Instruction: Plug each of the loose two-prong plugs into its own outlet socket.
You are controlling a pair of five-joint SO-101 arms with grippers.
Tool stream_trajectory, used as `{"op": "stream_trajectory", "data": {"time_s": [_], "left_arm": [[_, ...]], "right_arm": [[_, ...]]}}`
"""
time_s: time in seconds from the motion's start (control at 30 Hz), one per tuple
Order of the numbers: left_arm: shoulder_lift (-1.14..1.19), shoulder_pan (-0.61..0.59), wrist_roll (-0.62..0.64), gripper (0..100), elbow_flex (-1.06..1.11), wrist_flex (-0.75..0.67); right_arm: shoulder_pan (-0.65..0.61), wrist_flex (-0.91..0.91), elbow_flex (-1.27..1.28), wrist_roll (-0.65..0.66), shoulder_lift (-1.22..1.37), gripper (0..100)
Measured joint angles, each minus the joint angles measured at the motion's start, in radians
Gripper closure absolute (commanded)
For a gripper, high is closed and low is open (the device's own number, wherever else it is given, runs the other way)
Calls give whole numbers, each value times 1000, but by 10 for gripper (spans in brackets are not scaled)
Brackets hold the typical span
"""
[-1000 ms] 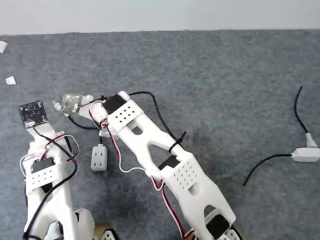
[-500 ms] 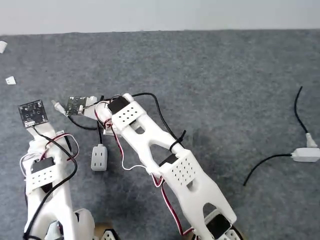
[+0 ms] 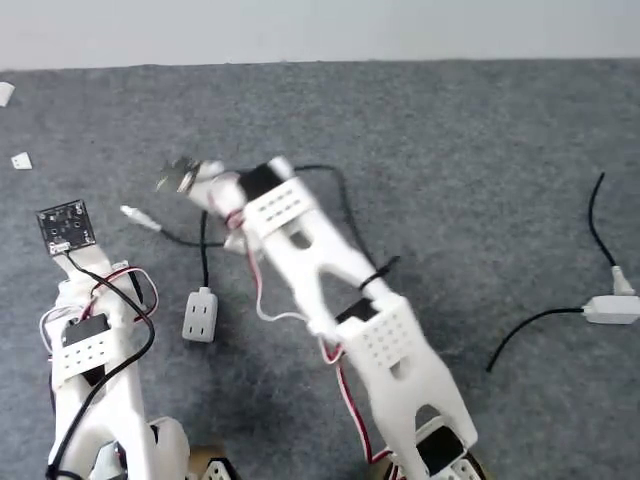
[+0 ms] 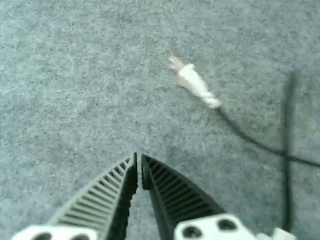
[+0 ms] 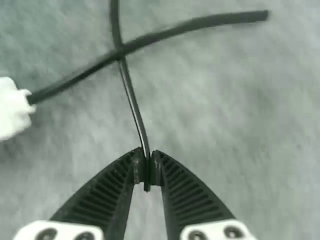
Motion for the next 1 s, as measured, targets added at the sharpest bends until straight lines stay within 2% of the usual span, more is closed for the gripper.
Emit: {"op": "stream_trajectory", "data": {"time_s": [0.33, 0.67, 0.87, 1.0], "left_arm": [[0, 0, 0, 985, 0, 0], [0, 0, 0, 985, 0, 0], [0, 0, 0, 985, 0, 0], [0, 0, 0, 985, 0, 0]], "right_arm": [[229, 213, -11, -213, -201, 990], [413, 236, -11, -460, -367, 990], [474, 267, -8, -477, -474, 990], [468, 267, 161, -460, -623, 990]]}}
